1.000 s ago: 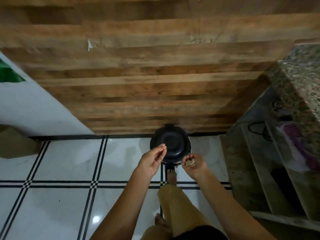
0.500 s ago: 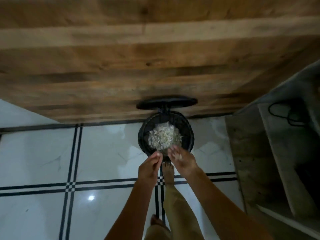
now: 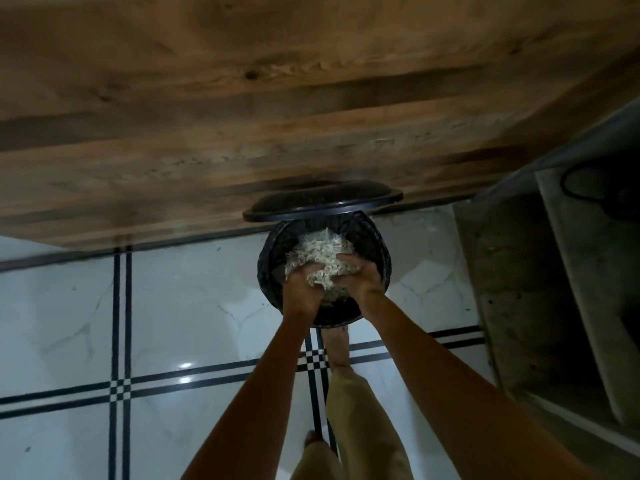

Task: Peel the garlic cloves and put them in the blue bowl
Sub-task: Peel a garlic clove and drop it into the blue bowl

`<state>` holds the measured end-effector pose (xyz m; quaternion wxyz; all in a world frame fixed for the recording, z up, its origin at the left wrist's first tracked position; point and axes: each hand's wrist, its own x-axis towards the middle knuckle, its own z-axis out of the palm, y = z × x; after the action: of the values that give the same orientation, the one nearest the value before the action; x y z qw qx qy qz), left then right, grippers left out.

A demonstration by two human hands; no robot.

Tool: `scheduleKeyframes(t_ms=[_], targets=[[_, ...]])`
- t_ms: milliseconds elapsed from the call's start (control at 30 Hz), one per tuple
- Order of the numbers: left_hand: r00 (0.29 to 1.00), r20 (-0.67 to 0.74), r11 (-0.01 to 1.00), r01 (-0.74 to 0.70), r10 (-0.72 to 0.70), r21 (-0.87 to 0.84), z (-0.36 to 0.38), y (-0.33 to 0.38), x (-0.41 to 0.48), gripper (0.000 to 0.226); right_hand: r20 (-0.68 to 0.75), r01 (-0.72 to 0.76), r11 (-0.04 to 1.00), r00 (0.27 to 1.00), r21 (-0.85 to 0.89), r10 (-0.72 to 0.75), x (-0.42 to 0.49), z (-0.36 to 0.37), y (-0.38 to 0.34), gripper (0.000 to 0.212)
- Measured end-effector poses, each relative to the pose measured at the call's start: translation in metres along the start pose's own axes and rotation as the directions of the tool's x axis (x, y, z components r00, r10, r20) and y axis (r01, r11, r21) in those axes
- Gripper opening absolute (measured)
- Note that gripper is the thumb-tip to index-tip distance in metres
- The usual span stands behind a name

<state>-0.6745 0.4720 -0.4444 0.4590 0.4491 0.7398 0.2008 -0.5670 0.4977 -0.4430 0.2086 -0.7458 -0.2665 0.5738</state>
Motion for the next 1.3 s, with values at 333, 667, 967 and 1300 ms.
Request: scheduleKeyframes(t_ms=[333,667,967,1300], targets=[[0.962,0.258,0.969,0.147,-0.092,-0.201,-0.082,0.093,-0.129,0.026,0.153,-0.029,0.983,0.988,0.179,0.001,-0.179,-0.078,-0.042,0.016],[0.686,0.666,0.953,-0.269,0.293,-0.141,0.005,0.295,-0.366,0.022,-0.331,0.272,0.868,0.934,0.416,-0.135,-0.431,-0.31,0.002,0.012],[0.223,0.905,0.757,-0.637,0.362,-0.146,0.251,0.348,-0.625,0.034,-0.787,0.302,0.886,0.608,0.351,0.105,-0.597,-0.5,0.208,0.037],[0.081,0.823,0.036,-0.997,0.563,0.074,0.424,0.372,-0.67,0.052,-0.964,-0.2,0.967,0.179,0.158,0.195,-0.633,-0.654,0.356,0.048]])
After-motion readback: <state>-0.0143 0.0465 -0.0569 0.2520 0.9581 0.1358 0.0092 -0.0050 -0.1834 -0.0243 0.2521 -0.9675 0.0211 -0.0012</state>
